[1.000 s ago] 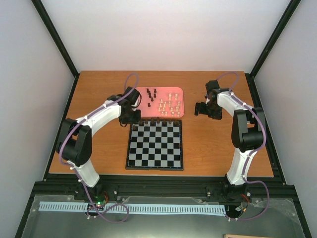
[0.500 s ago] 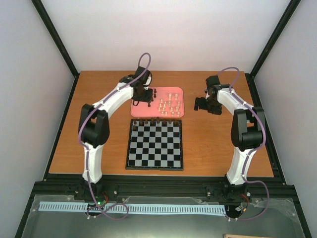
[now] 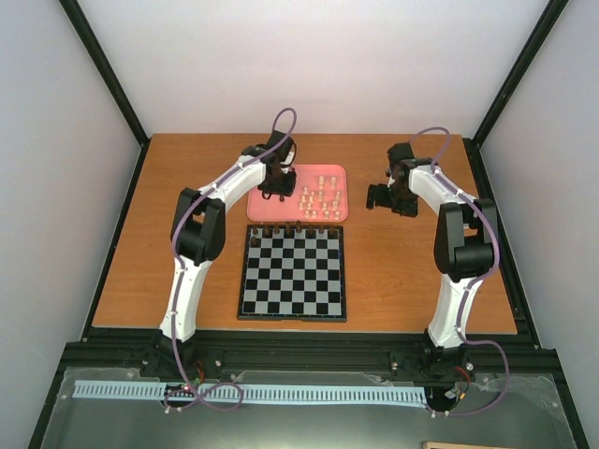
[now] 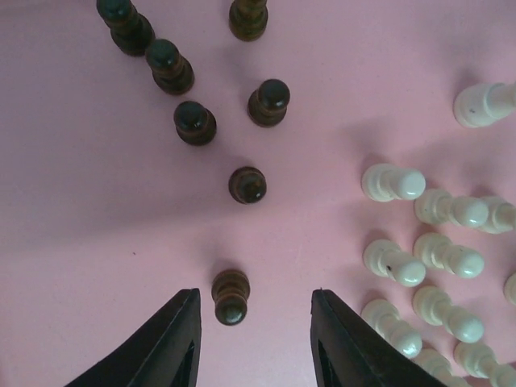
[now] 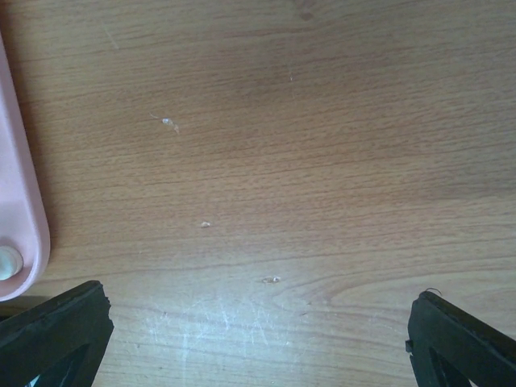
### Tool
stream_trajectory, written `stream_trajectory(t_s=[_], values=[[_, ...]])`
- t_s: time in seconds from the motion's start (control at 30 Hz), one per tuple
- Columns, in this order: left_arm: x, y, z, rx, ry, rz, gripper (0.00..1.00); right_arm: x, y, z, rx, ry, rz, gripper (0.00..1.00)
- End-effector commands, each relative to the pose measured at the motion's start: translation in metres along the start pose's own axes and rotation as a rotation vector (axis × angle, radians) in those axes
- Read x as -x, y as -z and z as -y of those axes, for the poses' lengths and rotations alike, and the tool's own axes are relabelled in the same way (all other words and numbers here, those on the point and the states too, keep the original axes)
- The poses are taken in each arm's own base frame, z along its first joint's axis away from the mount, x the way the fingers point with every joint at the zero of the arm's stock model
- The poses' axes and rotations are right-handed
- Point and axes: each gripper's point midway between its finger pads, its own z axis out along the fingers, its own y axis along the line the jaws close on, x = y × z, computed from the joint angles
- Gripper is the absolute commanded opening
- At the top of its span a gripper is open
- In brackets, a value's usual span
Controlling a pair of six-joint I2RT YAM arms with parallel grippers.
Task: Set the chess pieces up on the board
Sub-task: Pick up the chess piece from the storage box.
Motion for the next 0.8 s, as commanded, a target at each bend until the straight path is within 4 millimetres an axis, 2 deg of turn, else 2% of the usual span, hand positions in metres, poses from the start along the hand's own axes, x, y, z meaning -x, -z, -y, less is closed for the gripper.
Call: stream_trajectory(t_s=[0.0,0.17,0.7,0.77], values=[[0.007,-0.001,-0.003,0.036,-0.025,0.008,0.4,0.001,-0.004,0.001,-0.007,-0.001,-0.013,1.0],[0.0,-0.014,-0.015,0.062,-0.006,-0.033,0.38,0.0,-0.005,0.003,-0.011,-0.003,-0.018,1.0],[0.006,-0.018,-0.014,0.045,0.012,-0.021,0.32,-0.001,-0.007,0.004,-0.014,-0.005,-0.024,1.0],[0.008,-0.017,-0.014,0.046,0.011,-0.014,0.28,-0.002,-0.007,0.004,-0.014,-0.007,-0.025,1.0]])
